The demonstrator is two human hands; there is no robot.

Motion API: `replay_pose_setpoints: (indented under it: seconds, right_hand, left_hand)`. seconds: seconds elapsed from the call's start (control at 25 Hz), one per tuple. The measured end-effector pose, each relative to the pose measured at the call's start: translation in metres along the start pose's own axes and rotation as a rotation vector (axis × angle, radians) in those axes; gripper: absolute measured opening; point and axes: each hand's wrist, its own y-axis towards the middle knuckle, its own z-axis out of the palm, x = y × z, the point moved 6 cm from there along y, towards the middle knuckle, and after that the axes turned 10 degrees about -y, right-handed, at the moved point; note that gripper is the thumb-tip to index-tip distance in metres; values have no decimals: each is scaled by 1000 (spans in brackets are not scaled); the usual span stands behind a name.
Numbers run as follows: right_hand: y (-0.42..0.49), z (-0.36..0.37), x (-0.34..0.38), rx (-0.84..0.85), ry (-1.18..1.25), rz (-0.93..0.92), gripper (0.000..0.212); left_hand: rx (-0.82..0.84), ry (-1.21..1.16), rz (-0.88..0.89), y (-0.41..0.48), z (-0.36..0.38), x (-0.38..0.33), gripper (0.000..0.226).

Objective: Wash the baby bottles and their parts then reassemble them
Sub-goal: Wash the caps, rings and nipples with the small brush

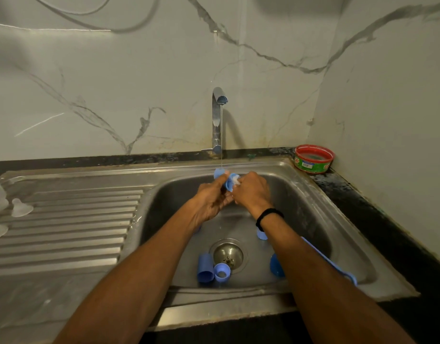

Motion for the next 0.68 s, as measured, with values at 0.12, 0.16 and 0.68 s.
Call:
replay_pose_setpoints:
  seconds: [0.12,0.16,0.68]
  right_hand:
    - [-2,5,3,21,12,-23,25]
    - [-3,4,2,6,15,-13,24]
    - [-6,3,15,51,-70,-27,30]
  left_hand:
    - [-67,-19,59,9,-12,-3,43]
    - [-40,10,49,5,-10,-2,40]
    - [-418,53,299,11,-33,-24,40]
